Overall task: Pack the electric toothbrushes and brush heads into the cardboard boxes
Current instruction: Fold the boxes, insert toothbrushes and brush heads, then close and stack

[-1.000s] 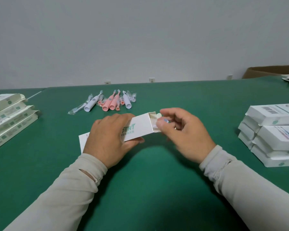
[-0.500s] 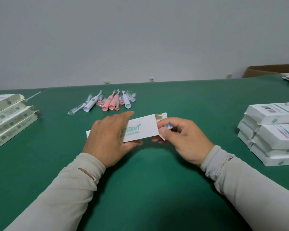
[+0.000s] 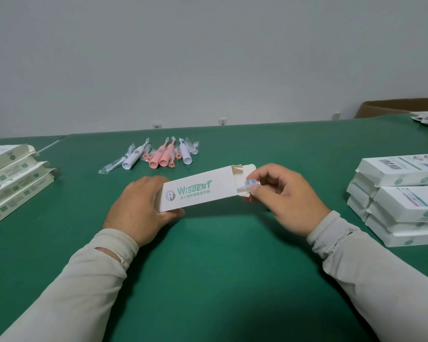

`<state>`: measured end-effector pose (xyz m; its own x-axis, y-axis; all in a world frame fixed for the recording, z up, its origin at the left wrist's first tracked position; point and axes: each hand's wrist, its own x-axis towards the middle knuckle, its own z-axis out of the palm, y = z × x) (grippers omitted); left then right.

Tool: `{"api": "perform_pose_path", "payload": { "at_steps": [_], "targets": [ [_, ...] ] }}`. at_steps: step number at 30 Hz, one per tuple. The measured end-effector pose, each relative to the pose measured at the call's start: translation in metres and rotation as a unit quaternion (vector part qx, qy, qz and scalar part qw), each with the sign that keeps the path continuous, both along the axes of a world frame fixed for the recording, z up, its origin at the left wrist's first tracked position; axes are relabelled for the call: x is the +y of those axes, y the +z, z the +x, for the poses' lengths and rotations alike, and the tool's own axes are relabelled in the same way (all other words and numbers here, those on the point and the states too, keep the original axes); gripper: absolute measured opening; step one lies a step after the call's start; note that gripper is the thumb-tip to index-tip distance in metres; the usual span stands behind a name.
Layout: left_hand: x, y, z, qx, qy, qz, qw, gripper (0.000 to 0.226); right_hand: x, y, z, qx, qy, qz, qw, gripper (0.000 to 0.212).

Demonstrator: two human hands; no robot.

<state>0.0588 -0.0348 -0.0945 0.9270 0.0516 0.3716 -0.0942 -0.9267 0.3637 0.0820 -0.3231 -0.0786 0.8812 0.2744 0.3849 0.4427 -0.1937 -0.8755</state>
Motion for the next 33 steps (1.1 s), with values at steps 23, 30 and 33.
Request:
{"api": "perform_pose_path", "payload": {
  "at_steps": [23, 30, 33],
  "targets": [
    [-0.008, -0.003, 0.001, -0.002, -0.006, -0.013, 1.000, 0.054, 0.003, 0.001, -0.001, -0.063, 0.086, -0.121, 0.987, 0.051],
    [-0.003, -0.002, 0.001, -0.023, 0.043, -0.007, 0.999, 0.057, -0.046, 0.001, 0.034, -0.008, -0.242, -0.159, 0.957, 0.020],
    [-0.005, -0.002, 0.000, -0.016, 0.046, -0.004, 0.999, 0.054, -0.049, -0.002, 0.035, 0.058, -0.202, -0.336, 0.918, 0.014]
  ]
}}
